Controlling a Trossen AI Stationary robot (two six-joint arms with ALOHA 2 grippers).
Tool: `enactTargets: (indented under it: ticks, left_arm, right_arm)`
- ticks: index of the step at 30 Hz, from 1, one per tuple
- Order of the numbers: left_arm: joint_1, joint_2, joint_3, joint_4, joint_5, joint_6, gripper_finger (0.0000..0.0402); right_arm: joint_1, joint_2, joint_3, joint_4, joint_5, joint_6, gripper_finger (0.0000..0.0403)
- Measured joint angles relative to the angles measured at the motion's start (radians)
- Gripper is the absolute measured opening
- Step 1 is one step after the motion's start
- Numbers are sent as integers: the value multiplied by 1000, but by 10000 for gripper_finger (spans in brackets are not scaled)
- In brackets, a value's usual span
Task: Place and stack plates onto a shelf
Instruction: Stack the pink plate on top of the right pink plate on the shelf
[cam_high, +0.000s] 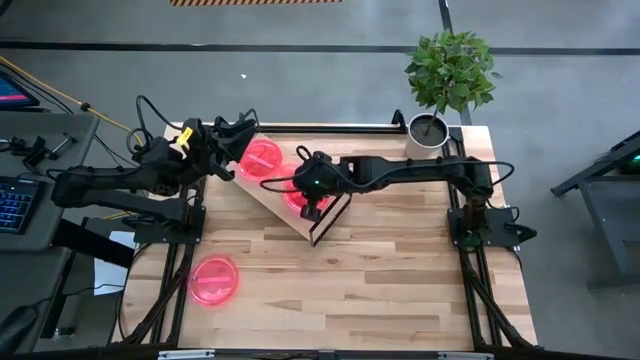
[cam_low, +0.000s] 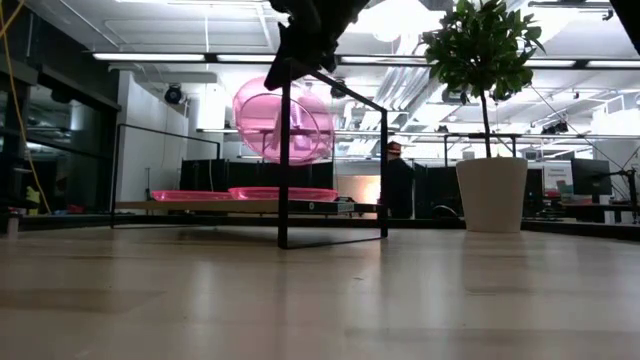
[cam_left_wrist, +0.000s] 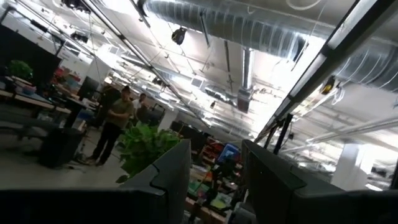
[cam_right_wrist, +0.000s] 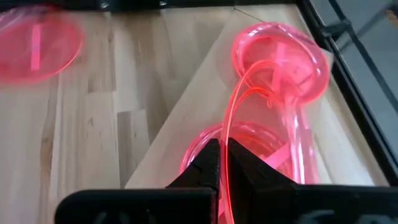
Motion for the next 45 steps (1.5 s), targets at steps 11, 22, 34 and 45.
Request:
enactTargets:
  ticks: [11,22,34,45]
  left_arm:
    - [6,0,0,1,-6,2,131]
    - [6,0,0,1,-6,-17,131]
    - [6,0,0,0,-6,-34,131]
    - [5,0,0,-15,-5,-34,131]
  right_arm:
    - [-15,12,-1,-34,-151,-93,0]
    - [-16,12,-1,-65,-111,-13,0]
    - [-54,51,-1,-38,-67,16,51]
    - [-72,65,5,-37,-52,45,137]
